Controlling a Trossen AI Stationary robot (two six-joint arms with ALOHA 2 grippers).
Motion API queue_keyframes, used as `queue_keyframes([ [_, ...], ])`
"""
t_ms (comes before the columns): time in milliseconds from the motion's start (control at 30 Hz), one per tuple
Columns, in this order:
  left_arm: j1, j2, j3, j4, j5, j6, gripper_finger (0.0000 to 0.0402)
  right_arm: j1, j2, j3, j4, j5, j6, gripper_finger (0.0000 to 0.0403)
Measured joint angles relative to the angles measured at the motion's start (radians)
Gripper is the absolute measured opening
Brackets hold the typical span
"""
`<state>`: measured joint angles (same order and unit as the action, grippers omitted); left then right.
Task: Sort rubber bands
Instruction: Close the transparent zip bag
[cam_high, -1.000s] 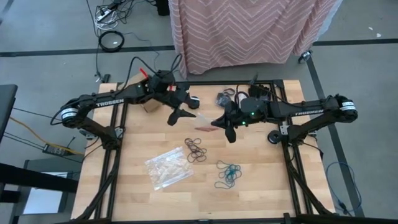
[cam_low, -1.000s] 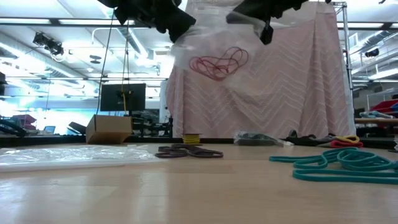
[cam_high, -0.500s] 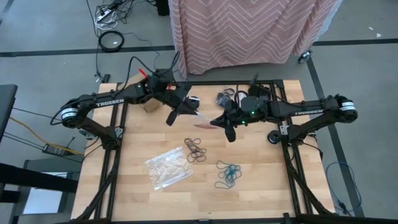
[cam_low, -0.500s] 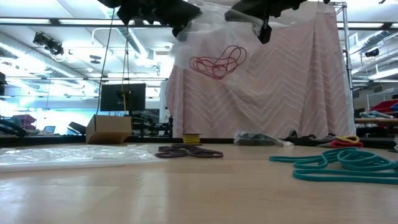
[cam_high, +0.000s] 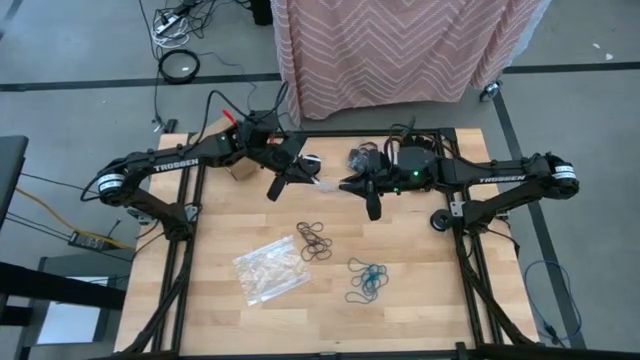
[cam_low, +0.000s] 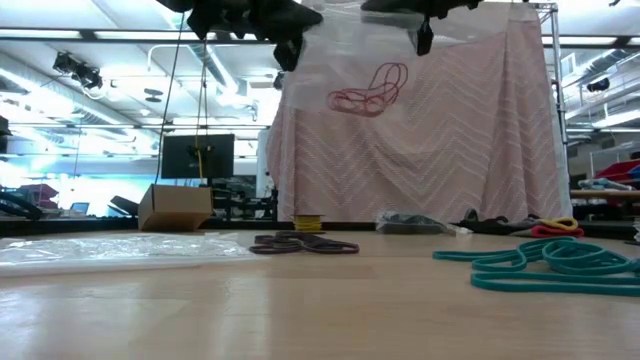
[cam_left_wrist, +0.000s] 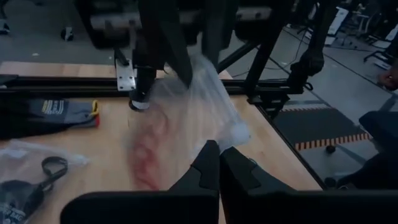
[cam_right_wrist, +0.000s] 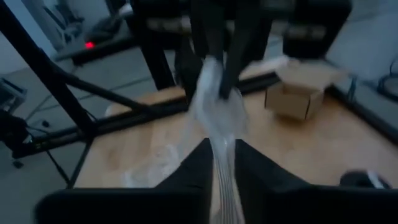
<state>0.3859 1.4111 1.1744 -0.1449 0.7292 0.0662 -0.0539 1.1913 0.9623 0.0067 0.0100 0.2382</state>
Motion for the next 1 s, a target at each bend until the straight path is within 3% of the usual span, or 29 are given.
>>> queue_keyframes([
  [233,0.001,0.0,0.0,-0.007,-0.026,-0.031,0.0001,-0.01,0.017,-0.001,0.079,0.004,-0.022,0.0172],
  [367,0.013,-0.003,0.0,0.023,-0.029,-0.059,0.0001,0.002,0.017,0.002,0.129,0.05,-0.009,0.0204],
  [600,0.005,-0.004,0.0,0.046,-0.029,-0.081,0.0,0.002,0.035,0.001,0.134,0.109,-0.083,0.0188],
  [1000,-0.03,0.009,0.0,0.071,-0.029,-0.099,0.0,-0.031,0.139,0.063,0.19,-0.016,-0.098,0.0154],
])
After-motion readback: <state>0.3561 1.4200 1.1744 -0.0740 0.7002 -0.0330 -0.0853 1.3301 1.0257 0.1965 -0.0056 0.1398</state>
